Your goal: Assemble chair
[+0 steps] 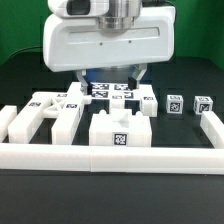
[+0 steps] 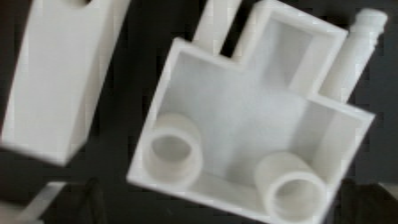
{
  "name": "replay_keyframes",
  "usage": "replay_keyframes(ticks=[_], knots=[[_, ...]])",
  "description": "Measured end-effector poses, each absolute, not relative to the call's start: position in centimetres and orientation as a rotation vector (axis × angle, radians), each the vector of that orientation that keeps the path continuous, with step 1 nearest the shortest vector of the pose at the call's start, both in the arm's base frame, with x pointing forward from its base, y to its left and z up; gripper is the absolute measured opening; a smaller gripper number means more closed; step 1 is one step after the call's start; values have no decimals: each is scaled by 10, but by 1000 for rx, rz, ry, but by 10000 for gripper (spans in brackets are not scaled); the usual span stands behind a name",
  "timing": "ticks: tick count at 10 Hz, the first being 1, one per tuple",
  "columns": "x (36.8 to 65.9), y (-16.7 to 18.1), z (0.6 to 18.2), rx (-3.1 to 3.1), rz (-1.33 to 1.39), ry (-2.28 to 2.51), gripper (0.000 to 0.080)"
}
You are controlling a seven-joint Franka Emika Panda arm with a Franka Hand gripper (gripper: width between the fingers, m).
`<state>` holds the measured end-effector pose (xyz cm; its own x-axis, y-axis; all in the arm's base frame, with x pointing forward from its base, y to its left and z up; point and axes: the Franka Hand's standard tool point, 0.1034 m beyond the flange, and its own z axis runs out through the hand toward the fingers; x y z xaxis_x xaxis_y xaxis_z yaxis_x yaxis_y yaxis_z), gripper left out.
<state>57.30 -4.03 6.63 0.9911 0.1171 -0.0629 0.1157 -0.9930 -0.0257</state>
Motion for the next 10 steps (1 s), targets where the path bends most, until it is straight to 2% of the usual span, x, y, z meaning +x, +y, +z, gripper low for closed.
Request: replay_keyframes(ticks=[5, 8, 9, 10], knots=[[567, -40, 29, -3104, 93, -77, 650], [567, -40, 26, -3105, 90, -80, 650], [567, -40, 26, -3105, 90, -80, 530], [567, -40, 26, -3105, 90, -80, 530]])
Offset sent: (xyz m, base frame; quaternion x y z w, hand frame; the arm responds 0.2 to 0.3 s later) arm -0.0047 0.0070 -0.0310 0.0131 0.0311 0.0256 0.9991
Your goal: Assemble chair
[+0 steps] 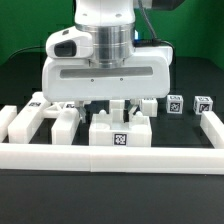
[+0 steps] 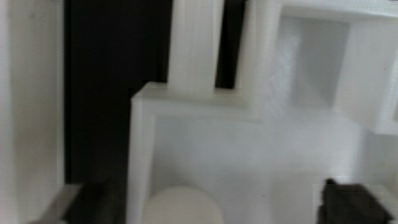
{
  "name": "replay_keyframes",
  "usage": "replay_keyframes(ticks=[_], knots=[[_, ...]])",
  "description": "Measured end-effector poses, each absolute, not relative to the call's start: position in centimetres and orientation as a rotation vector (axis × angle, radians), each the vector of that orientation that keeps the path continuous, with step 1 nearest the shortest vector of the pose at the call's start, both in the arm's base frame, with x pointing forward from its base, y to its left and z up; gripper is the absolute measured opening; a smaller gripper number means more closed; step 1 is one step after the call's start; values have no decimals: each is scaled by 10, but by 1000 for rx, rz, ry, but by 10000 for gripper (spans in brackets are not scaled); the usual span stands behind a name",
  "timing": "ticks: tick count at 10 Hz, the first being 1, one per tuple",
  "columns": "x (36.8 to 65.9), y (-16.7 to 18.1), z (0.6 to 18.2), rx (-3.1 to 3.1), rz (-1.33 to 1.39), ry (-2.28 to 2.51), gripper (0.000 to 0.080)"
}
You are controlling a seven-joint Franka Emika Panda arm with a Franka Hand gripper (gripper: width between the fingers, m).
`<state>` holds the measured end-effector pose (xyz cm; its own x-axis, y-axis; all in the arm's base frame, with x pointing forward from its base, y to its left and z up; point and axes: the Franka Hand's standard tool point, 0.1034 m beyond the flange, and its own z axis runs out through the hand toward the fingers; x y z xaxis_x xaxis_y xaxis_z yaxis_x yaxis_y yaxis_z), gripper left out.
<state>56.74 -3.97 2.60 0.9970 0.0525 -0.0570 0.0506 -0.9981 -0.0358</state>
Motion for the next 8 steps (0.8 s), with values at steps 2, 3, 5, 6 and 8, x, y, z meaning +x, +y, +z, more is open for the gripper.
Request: replay_keyframes(ticks=[2, 3, 5, 6, 8], knots=[[567, -40, 26, -3105, 90, -80, 194], [567, -40, 26, -3105, 90, -80, 194], [567, -40, 26, -3105, 90, -80, 25], [567, -40, 26, -3105, 90, -80, 25], [567, -40, 26, -3105, 90, -80, 25]])
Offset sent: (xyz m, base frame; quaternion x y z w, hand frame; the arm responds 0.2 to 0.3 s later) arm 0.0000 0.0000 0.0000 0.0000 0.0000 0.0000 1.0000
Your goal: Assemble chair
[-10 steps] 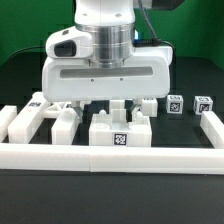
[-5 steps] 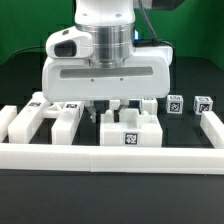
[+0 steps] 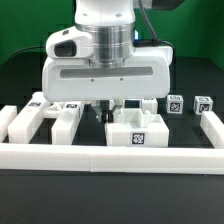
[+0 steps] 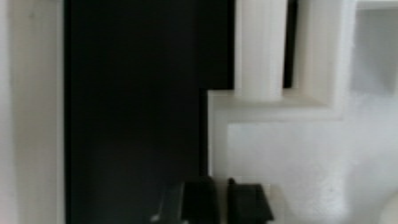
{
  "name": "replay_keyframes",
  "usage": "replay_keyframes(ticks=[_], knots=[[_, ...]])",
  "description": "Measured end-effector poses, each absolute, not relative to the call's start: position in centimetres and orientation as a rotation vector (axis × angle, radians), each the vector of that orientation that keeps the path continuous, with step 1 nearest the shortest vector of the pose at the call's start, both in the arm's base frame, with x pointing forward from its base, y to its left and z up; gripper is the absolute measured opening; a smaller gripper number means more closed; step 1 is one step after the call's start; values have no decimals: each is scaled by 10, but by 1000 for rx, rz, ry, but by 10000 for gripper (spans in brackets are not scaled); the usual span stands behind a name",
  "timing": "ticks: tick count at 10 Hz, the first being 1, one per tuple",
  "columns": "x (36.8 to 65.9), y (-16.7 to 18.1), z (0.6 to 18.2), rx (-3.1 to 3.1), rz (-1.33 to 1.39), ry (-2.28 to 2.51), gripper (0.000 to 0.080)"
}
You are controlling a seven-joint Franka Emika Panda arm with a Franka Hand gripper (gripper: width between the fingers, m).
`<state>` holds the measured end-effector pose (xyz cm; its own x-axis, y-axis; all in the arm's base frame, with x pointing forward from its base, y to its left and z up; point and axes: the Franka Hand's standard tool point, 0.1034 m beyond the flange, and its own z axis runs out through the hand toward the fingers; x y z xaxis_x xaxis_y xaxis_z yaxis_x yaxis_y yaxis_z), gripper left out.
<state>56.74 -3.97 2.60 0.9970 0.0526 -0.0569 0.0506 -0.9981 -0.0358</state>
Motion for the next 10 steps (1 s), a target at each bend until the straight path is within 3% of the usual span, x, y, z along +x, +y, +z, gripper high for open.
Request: replay_keyframes(ticks=[4, 10], knots=[[569, -34, 26, -3106, 89, -65, 25], [615, 32, 30, -3108, 8, 47, 25]])
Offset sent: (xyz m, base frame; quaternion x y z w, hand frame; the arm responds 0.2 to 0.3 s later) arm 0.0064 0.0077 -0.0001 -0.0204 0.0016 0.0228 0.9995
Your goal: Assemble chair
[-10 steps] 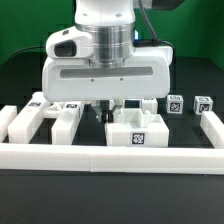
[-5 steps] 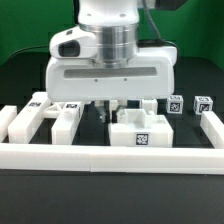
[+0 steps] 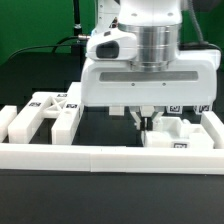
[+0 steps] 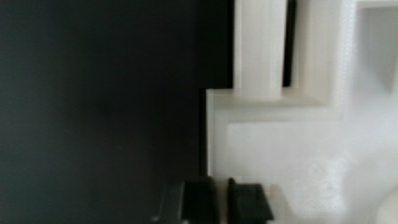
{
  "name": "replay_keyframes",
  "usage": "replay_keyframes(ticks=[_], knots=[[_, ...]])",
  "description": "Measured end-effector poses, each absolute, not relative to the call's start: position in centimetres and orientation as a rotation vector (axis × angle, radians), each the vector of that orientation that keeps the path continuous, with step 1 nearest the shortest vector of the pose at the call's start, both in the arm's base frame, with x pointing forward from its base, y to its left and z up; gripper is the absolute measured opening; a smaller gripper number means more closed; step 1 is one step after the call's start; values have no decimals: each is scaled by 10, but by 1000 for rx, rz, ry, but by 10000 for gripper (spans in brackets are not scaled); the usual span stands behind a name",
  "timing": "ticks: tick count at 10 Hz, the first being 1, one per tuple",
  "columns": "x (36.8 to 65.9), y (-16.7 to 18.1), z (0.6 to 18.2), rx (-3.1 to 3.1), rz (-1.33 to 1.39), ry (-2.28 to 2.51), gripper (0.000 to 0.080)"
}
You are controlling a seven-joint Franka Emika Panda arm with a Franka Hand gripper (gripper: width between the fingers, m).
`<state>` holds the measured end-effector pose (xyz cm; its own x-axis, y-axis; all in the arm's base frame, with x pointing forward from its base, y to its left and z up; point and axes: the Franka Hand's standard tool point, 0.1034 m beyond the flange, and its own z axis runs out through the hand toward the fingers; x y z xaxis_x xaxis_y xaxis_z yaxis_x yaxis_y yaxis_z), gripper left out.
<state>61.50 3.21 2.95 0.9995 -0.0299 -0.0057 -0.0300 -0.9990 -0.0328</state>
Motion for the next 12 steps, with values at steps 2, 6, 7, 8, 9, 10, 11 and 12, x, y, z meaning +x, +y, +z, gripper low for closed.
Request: replay_keyframes(ticks=[2, 6, 7, 8, 9, 10, 11, 12], knots=[[623, 39, 28, -3108, 31, 43, 25], [623, 39, 27, -3108, 44, 59, 25], [623, 39, 27, -3108, 44, 59, 25], [623, 39, 27, -3109, 46, 59, 264], [622, 39, 27, -3109, 46, 59, 264], [623, 39, 27, -3109, 46, 59, 401], [623, 39, 27, -3109, 46, 59, 574], [623, 39, 27, -3109, 46, 59, 628]])
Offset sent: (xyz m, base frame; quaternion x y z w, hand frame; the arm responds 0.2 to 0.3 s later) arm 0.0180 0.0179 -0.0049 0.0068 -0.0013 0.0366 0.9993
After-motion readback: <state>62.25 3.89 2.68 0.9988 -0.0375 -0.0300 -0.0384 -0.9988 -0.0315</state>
